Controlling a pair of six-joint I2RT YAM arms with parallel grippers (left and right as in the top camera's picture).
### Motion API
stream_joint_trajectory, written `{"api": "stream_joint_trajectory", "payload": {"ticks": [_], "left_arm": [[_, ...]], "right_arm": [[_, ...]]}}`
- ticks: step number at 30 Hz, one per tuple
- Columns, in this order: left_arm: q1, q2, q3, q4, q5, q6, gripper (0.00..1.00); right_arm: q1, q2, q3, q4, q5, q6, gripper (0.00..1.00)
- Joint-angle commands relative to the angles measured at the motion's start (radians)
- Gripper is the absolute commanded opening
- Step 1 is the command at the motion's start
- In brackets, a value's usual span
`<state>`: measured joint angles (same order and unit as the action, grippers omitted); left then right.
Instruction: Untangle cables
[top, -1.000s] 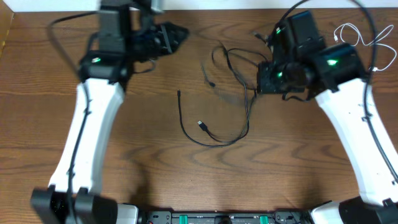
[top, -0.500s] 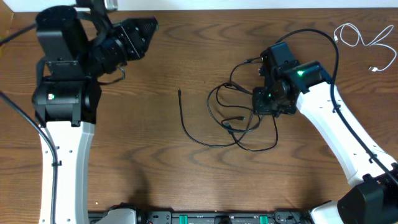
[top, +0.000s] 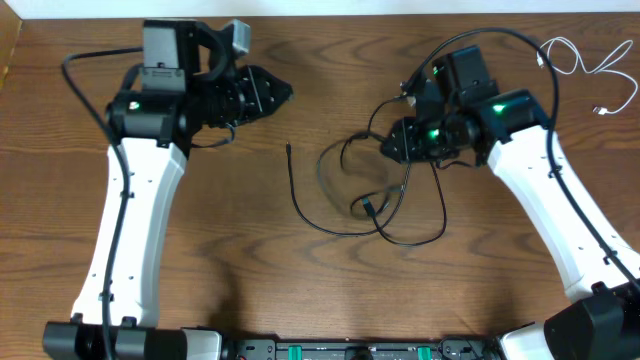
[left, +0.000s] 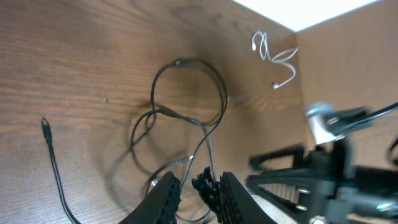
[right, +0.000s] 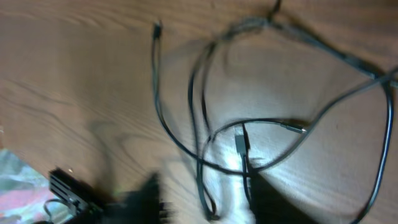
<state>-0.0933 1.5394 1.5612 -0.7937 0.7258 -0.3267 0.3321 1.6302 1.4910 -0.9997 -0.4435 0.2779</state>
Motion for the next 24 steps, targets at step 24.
{"api": "stream_joint_trajectory", "payload": {"ticks": [24], "left_arm": [[-0.229, 0.029, -0.180, -0.168, -0.237, -0.061, 0.22]], "right_arm": [[-0.164, 0.006, -0.066, -0.090, 0.072, 0.012, 0.78]]}}
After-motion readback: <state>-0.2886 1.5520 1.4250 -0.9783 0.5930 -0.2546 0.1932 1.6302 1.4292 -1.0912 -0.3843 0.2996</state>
